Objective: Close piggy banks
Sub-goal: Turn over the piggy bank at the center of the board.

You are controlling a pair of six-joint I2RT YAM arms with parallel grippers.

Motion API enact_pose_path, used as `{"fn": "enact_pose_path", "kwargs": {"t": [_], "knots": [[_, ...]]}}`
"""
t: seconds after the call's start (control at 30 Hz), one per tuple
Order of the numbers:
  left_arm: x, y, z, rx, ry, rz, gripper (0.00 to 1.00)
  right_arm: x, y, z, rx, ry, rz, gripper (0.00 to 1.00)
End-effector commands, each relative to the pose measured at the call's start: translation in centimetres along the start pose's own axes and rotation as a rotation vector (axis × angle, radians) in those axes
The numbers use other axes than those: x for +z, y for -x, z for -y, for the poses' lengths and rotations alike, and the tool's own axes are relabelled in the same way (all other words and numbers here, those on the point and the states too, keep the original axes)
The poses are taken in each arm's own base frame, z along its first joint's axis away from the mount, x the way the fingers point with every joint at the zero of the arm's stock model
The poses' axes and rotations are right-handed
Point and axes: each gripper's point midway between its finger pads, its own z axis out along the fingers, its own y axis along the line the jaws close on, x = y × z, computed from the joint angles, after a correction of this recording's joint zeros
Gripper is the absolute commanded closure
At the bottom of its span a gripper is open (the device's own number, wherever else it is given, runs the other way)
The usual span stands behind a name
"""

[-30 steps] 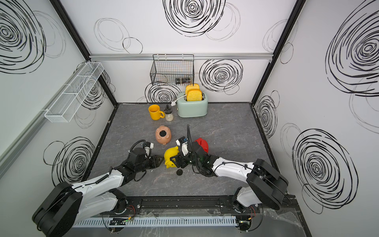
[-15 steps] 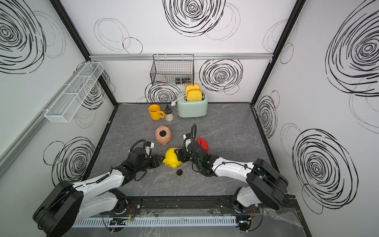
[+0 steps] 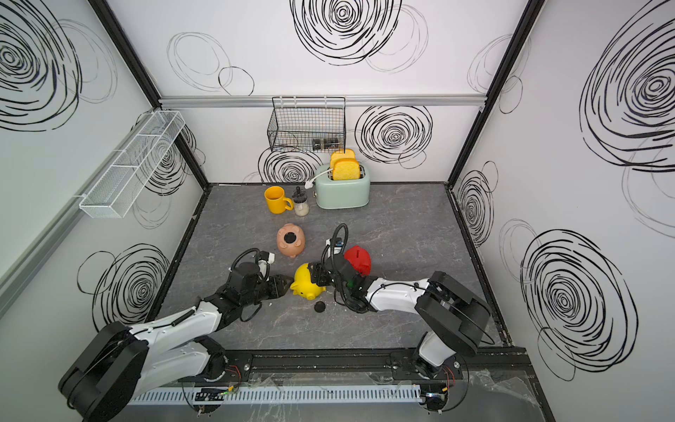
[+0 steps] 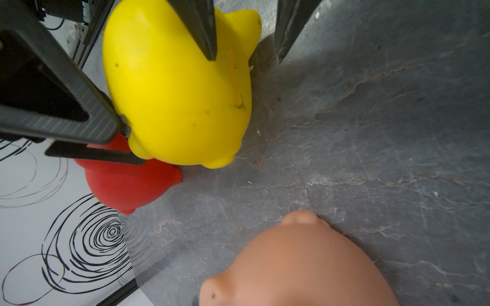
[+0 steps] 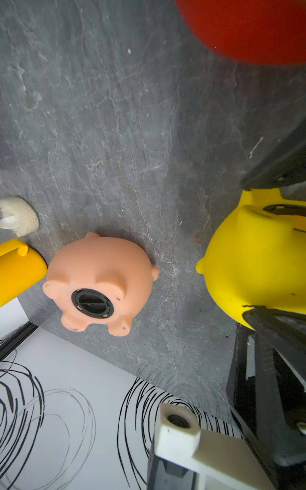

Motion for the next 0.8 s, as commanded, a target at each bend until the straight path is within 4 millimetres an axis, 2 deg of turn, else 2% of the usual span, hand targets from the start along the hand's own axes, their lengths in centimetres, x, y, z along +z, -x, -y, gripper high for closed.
{"fn": "enact_pose_path", "kwargs": {"t": [0.0,0.33,0.77], "knots": [[0.1,0.4,0.5,0.004,-0.023,0.022,0.59,0.6,1.1,-0.9,0.042,0.015,0.049,0.28],[0.4,-0.2,0.3,0.001,-0.024,0.011,0.60,1.9,-0.2,-1.8,0.044,0.049,0.037,0.28],[0.6,-0.1,0.5,0.007,-0.022,0.008,0.60,1.6,-1.4,-5.5,-0.055,0.122,0.014,0.28]]}}
